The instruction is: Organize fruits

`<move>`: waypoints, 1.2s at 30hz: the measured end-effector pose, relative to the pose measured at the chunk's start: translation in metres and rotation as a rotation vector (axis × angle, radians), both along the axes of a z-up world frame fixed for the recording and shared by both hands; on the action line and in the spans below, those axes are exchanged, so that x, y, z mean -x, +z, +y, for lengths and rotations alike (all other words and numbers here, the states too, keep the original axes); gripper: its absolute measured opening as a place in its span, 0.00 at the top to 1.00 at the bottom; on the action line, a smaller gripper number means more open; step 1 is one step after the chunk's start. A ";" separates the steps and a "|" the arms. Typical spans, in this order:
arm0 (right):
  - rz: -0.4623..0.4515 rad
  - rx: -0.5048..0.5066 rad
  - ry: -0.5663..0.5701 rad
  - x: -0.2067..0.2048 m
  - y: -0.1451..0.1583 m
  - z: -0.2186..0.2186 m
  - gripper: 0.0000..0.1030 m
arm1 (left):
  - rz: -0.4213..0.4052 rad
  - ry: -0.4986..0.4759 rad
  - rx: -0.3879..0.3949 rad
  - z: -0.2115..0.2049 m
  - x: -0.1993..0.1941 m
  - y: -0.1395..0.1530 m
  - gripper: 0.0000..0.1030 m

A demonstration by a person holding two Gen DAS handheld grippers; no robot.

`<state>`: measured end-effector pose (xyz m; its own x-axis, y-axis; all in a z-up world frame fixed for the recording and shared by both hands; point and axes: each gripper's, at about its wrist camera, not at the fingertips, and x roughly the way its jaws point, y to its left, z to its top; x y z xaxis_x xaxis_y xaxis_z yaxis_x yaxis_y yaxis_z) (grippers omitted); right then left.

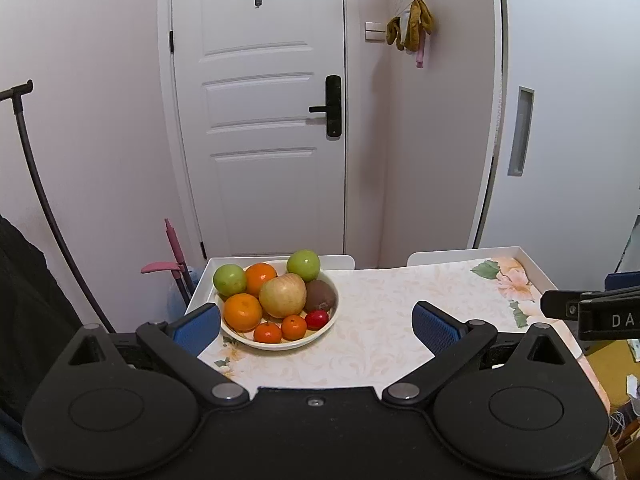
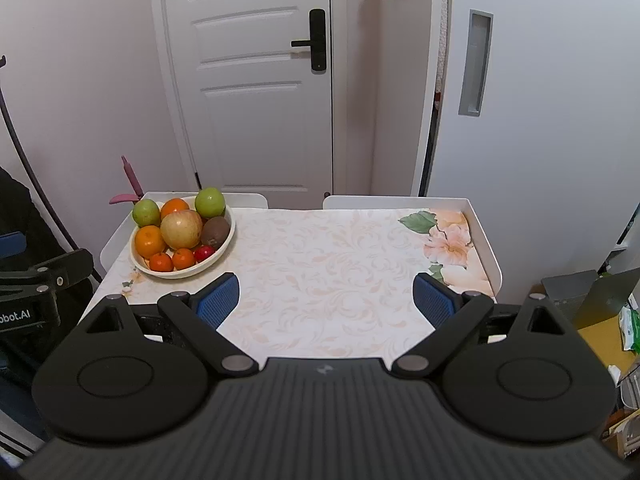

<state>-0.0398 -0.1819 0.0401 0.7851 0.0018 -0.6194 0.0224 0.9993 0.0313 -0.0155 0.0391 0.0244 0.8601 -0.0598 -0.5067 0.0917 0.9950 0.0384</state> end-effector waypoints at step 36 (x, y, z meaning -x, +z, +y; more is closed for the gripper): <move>0.017 -0.014 0.000 -0.012 -0.007 -0.001 0.00 | -0.004 0.028 -0.010 0.005 -0.003 -0.004 0.00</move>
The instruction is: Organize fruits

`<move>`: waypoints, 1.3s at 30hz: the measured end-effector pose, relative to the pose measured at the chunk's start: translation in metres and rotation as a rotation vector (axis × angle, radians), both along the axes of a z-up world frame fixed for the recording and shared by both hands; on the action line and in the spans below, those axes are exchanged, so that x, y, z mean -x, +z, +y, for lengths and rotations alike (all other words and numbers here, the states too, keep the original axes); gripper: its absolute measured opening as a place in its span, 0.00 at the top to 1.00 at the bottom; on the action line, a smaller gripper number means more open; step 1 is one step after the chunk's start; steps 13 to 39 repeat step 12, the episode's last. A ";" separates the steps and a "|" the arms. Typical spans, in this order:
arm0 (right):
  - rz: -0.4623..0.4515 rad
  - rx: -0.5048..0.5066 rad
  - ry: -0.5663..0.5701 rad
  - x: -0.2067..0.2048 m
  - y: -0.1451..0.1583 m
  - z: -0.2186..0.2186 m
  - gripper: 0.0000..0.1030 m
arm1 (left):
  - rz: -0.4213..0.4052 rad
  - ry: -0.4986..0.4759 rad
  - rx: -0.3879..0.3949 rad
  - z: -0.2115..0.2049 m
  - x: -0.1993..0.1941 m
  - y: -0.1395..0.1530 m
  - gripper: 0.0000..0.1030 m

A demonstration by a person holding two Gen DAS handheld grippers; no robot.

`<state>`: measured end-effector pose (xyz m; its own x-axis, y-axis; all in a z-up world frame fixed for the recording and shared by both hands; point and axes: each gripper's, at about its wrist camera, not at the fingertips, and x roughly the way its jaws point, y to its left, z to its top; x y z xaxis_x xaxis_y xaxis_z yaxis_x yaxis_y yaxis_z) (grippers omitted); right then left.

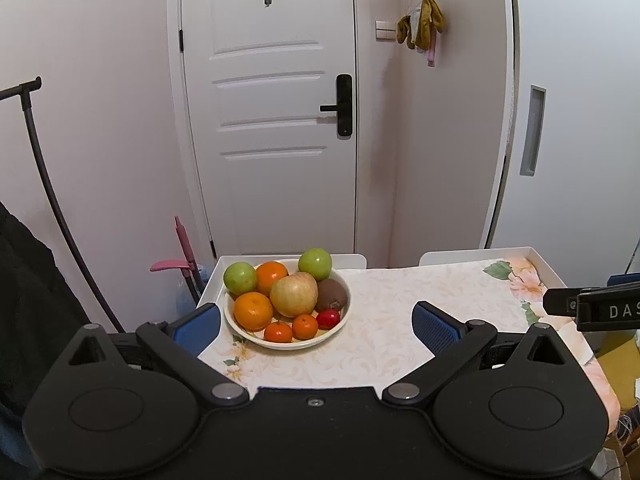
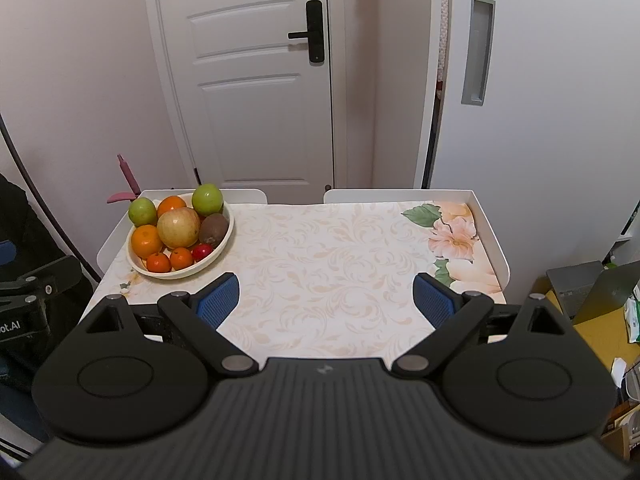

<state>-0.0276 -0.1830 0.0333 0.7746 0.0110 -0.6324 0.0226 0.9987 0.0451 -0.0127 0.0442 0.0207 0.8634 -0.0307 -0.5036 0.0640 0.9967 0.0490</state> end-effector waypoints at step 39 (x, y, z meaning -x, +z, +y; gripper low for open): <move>-0.002 0.006 -0.002 -0.006 -0.001 0.004 0.00 | -0.025 0.007 0.004 0.004 -0.007 0.000 0.00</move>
